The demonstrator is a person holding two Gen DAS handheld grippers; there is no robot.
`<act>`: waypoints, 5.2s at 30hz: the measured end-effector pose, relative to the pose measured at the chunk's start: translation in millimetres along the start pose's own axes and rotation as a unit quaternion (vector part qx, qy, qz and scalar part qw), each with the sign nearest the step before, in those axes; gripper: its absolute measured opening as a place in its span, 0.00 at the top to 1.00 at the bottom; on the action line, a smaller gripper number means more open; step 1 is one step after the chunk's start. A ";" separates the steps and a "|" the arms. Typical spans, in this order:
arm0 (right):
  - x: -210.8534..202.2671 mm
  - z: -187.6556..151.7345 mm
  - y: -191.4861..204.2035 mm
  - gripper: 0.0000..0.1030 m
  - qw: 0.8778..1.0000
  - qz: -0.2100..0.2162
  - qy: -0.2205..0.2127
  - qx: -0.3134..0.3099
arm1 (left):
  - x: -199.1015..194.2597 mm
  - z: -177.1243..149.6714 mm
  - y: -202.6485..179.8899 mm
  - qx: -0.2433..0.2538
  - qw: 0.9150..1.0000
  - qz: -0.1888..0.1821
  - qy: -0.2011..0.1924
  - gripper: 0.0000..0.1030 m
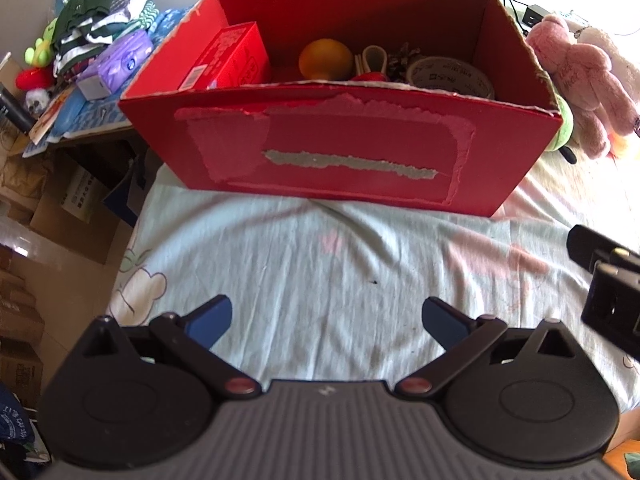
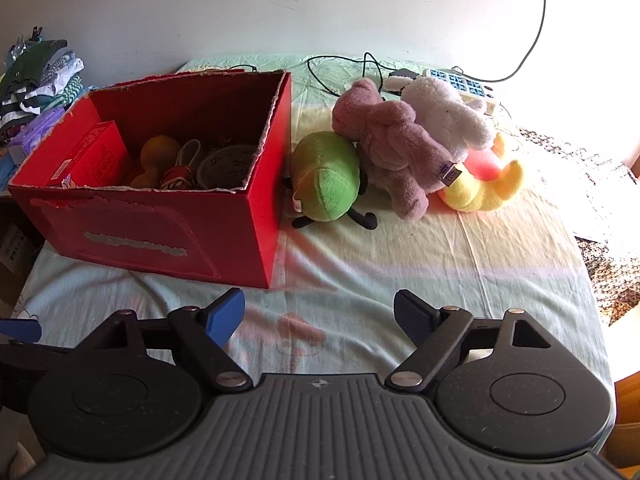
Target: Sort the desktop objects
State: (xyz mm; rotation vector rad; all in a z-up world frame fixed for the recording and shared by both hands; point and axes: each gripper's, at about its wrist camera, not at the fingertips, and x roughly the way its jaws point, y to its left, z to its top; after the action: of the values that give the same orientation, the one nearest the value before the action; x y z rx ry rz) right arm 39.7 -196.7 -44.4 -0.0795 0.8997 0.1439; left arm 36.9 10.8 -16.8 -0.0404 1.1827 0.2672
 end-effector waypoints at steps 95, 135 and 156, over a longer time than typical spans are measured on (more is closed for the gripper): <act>117.7 174.1 78.2 0.31 0.987 0.077 0.121 0.077 | 81.1 193.4 56.2 0.064 0.991 -0.081 0.085 0.02; 133.4 170.1 74.0 0.47 0.984 0.078 0.144 0.074 | 76.3 176.9 65.6 0.057 0.993 -0.088 0.051 0.23; 119.3 164.7 69.5 0.46 0.984 0.084 0.129 0.088 | 56.9 180.3 68.3 0.047 0.995 -0.089 0.024 0.21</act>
State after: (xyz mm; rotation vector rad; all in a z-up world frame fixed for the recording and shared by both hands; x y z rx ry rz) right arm 229.3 -95.9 -36.6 0.1466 1.1750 0.2133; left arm 205.1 118.2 7.1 -0.0698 1.2304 0.0545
